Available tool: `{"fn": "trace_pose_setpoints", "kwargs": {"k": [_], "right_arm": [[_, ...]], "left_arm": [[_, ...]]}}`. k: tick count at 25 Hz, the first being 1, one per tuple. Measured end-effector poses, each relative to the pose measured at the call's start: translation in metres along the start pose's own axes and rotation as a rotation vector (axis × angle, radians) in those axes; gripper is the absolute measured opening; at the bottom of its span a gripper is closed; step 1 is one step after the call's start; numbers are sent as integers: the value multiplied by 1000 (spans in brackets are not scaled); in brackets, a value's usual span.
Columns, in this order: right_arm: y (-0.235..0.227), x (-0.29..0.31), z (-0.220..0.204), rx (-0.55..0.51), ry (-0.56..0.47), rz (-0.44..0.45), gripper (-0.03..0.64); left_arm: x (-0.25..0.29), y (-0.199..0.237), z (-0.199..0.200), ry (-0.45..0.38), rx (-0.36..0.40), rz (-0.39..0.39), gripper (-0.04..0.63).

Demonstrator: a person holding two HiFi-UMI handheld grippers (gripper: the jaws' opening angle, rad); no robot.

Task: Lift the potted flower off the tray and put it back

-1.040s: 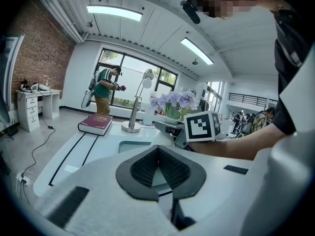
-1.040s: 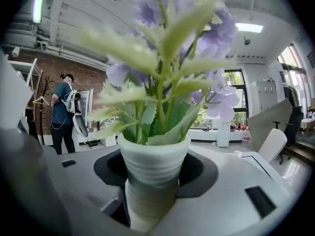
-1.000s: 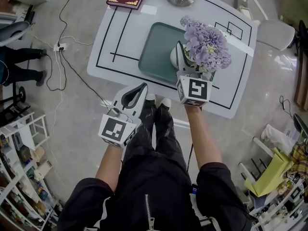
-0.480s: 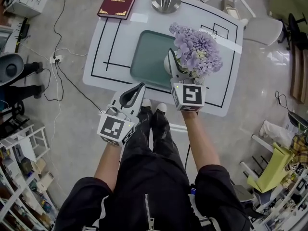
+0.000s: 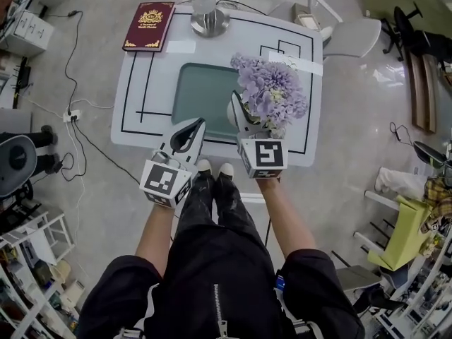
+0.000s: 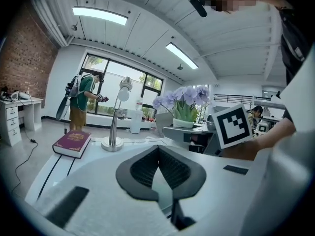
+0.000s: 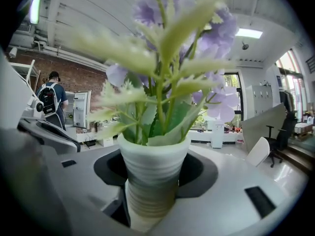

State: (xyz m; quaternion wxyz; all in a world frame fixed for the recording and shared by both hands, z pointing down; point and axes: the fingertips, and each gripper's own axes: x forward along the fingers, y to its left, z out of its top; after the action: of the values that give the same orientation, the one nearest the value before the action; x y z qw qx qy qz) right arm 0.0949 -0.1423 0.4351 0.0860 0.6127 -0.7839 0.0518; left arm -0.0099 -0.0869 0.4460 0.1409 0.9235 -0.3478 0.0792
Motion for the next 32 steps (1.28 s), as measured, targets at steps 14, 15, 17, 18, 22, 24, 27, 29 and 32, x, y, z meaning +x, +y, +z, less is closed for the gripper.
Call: {"fn": "trace_pose_setpoints", "kwargs": {"k": [14,15,17,18,22,24,27,29,32], "right_arm": [[-39,-67,25,40,-5,-116,236],[-40,-71,25,47,-4,-123,236],[-41,-79,24,59,-1,-133,236],[-41,-81,23,63,0,-136,236],[-39,-86,19,72,7,-141,236],[-37,-89,19,74,6,-139,236],[-32,-92,21,72,2,-131,236],[-30,-92,22,70,3,-126,236],[-29,-91,21,68,4,-123,236]], "left_arm": [[34,-31,50,-65,93,-54,6],[35,-33,51,-65,92,-57,6],[36,-36,52,-64,93,-62,5],[37,-37,53,-63,95,-64,5],[39,-40,53,-60,103,-69,5],[39,-42,55,-64,106,-72,5],[36,-46,56,-63,114,-77,5],[35,-48,56,-63,117,-82,5],[35,-48,56,-67,112,-93,5]]}}
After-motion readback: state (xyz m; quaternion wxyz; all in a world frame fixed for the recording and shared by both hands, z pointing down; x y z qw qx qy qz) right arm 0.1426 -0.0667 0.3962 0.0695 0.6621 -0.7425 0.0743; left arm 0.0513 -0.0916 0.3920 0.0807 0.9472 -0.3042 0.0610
